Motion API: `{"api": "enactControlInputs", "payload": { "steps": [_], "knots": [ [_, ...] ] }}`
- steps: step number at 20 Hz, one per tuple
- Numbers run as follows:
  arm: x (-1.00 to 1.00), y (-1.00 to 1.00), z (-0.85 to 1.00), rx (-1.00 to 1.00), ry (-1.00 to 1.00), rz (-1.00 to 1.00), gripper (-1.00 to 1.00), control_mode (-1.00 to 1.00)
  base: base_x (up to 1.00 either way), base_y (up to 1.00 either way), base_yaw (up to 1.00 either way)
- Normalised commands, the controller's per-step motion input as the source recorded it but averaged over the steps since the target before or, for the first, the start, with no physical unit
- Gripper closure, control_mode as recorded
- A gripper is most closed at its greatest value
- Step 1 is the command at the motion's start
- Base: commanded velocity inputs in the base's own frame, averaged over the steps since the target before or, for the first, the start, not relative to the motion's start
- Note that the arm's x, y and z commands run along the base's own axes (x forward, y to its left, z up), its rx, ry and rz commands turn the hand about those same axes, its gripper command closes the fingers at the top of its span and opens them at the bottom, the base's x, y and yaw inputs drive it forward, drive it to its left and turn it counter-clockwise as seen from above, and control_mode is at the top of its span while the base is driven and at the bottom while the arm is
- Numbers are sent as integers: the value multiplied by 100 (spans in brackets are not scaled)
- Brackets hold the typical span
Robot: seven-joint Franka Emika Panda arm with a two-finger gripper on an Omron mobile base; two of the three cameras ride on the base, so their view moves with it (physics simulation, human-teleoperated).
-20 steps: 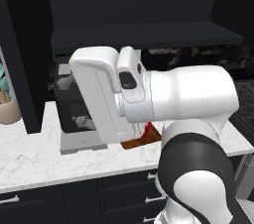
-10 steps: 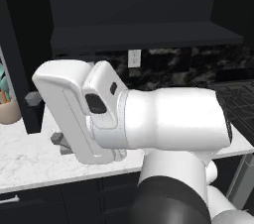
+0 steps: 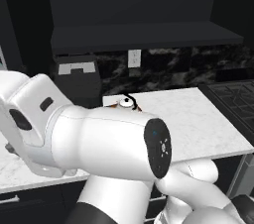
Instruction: Pick the kettle from the counter and place it on the tray. Then pick the mug from the cabinet and place it on the tray. Then close the cabinet doors.
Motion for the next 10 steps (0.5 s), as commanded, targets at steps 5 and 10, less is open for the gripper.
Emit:
{"api": "enactControlInputs", "payload": {
  "steps": [5,10],
  "knots": [
    [53,29,-23,0,0,-1,-100,-100,0,0,0],
    [46,26,-22,1,0,-1,-100,-100,0,0,0]
  ]
}}
